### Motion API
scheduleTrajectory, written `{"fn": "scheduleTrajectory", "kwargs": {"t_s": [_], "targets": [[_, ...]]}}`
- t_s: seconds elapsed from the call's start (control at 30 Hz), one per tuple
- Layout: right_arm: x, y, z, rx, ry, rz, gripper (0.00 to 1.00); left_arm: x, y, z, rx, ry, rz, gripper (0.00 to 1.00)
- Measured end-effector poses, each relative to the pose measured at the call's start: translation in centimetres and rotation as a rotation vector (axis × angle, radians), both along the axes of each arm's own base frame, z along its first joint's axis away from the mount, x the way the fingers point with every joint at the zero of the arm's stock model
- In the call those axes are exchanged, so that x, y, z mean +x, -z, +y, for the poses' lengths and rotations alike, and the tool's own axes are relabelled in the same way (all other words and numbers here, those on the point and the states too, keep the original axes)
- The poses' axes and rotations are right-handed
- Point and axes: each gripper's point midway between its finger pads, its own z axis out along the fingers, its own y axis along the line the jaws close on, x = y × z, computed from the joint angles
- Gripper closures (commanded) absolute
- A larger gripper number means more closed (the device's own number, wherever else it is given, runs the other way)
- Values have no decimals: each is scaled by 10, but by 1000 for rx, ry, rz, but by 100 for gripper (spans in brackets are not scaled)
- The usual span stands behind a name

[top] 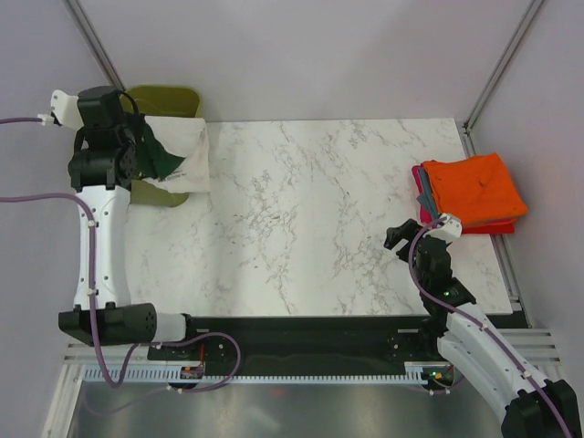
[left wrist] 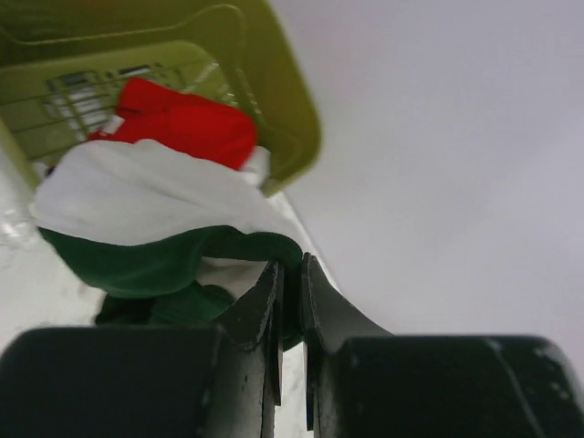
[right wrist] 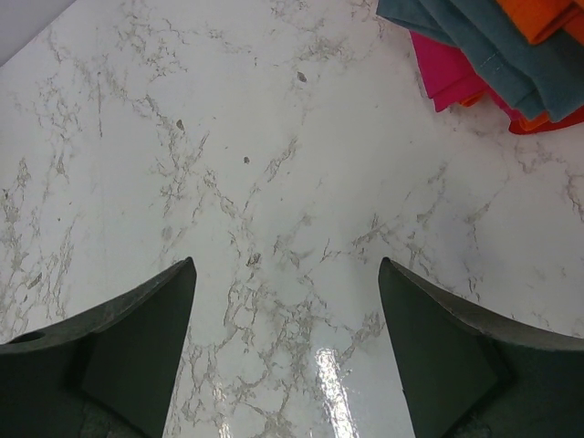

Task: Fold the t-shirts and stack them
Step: Grab the tshirt from the pile, then move the tshirt to the center of the board

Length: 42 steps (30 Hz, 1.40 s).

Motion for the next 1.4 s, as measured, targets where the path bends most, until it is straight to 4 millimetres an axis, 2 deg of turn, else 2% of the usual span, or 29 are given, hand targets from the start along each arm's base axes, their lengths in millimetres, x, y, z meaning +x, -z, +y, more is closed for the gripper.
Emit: {"fn": "scheduleTrajectory", "kwargs": {"t_s": [0.1, 0.17, 0.27, 0.3, 0.4, 0.47, 0.57, 0.67, 0.73, 0.77, 0.83, 0.9, 1.0, 1.07, 1.1, 1.13, 1.23, 1.37, 1.4], "targets": [[0, 0, 0, 0, 0, 0, 11, -6, -34, -28, -34, 100, -99, 98], [0, 0, 0, 0, 0, 0, 11, -9, -53, -60, -41, 193, -150, 98], [0, 0, 0, 0, 0, -1, 12, -18, -86, -131, -61, 392, -234, 98], [0, 0, 0, 0, 0, -1, 12, -21, -94, -150, -68, 444, -257, 98], [0, 0, 0, 0, 0, -2, 12, -42, -128, -224, -97, 643, -336, 98], [0, -1, 0, 1, 0, -3, 12, -59, -148, -273, -106, 772, -390, 98], [0, -1, 0, 1, 1, -3, 13, -91, -167, -350, -127, 969, -453, 98], [0, -1, 0, 1, 2, -4, 15, -110, -182, -400, -118, 1083, -498, 98], [0, -2, -1, 2, 4, -7, 15, -115, -195, -420, -105, 1117, -538, 98], [0, -3, -1, 4, 5, -11, 16, -115, -199, -423, -89, 1115, -556, 98], [0, -7, -1, 9, 8, -26, 15, -109, -201, -415, -30, 1064, -566, 98], [0, -11, -2, 16, 16, -43, 15, -100, -197, -395, 38, 977, -563, 98], [-1, -17, -5, 22, 27, -69, 15, -95, -169, -349, 120, 858, -510, 98], [-2, -18, -6, 25, 32, -80, 16, -95, -134, -313, 159, 783, -455, 98], [-2, -18, -7, 25, 35, -81, 16, -96, -110, -288, 175, 733, -424, 98], [-3, -18, -7, 25, 36, -81, 16, -96, -90, -272, 188, 702, -393, 98], [-4, -17, -9, 22, 43, -82, 18, -100, -9, -225, 211, 602, -284, 98], [-5, -19, -9, 25, 45, -86, 34, -103, 98, -191, 228, 530, -113, 98], [-5, -18, -9, 25, 41, -81, 39, -103, 117, -186, 231, 515, -79, 98]]}}
